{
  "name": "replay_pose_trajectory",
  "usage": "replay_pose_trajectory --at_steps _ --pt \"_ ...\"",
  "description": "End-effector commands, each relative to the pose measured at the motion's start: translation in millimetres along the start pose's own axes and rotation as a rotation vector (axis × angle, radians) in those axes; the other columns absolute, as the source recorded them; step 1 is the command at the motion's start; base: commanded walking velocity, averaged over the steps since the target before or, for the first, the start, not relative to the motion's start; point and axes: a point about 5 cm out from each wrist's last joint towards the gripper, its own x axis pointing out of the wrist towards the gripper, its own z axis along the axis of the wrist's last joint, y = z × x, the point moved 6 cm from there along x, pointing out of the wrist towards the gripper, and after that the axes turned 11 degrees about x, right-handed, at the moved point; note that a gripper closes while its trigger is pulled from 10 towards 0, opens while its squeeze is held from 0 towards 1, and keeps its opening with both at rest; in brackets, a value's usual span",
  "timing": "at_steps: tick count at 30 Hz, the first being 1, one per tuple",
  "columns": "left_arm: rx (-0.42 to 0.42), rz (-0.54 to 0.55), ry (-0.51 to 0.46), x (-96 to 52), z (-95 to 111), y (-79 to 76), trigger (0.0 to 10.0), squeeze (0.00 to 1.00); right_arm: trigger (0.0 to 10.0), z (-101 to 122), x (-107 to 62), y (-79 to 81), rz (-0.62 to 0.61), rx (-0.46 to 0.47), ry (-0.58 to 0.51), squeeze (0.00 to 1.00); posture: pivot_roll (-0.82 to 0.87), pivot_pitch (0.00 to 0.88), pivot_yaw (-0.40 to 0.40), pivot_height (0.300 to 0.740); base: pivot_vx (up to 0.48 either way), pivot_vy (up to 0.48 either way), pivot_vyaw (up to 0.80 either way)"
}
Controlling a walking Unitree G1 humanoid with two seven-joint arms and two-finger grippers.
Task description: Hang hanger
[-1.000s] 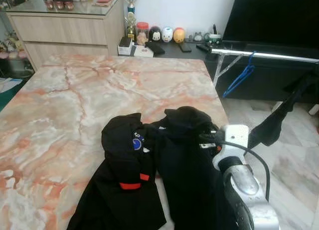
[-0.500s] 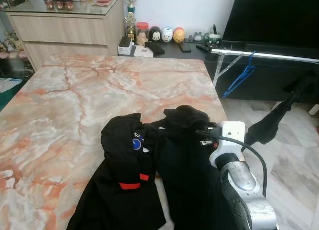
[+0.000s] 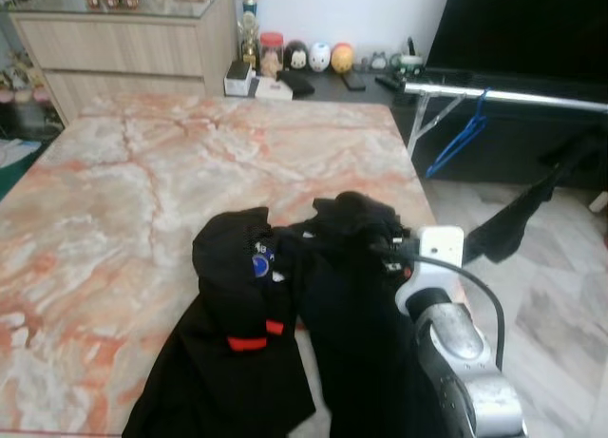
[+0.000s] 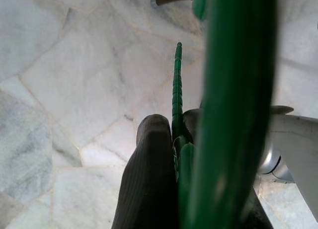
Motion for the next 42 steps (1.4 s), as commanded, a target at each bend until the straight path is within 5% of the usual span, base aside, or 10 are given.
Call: replay_pose_trajectory --at_steps 1,9,17,32,42 --pt "0.003 -0.010 0.021 2.0 0 -6.6 10.0 0.00 10.0 6 0.5 2.8 0.011 -0.035 -0.019 0.00 0.10 0.000 -0.053 0.740 -0.262 0.000 0.00" --pt "0.018 -0.038 0.009 8.5 13 -35.5 10.0 0.00 10.0 0 1.8 1.4 0.004 -0.032 -0.009 0.00 0.11 0.000 -0.050 0.740 -0.262 0.000 0.00" --pt "0.035 -0.072 0.038 5.5 -7 -67.0 10.0 0.00 10.0 -3 3.6 -10.7 -0.033 -0.042 -0.008 0.00 0.11 0.000 -0.044 0.740 -0.257 0.000 0.00" --pt "0.018 -0.019 0.027 2.4 -5 -20.1 10.0 0.00 10.0 5 10.7 -18.4 -0.054 -0.049 -0.044 0.00 0.10 0.000 -0.033 0.740 -0.250 0.000 0.00" --pt "0.040 -0.011 -0.014 8.0 22 -17.2 10.0 0.00 10.0 5 14.5 -16.2 -0.040 -0.066 -0.051 0.00 0.11 0.000 -0.027 0.740 -0.250 0.000 0.00"
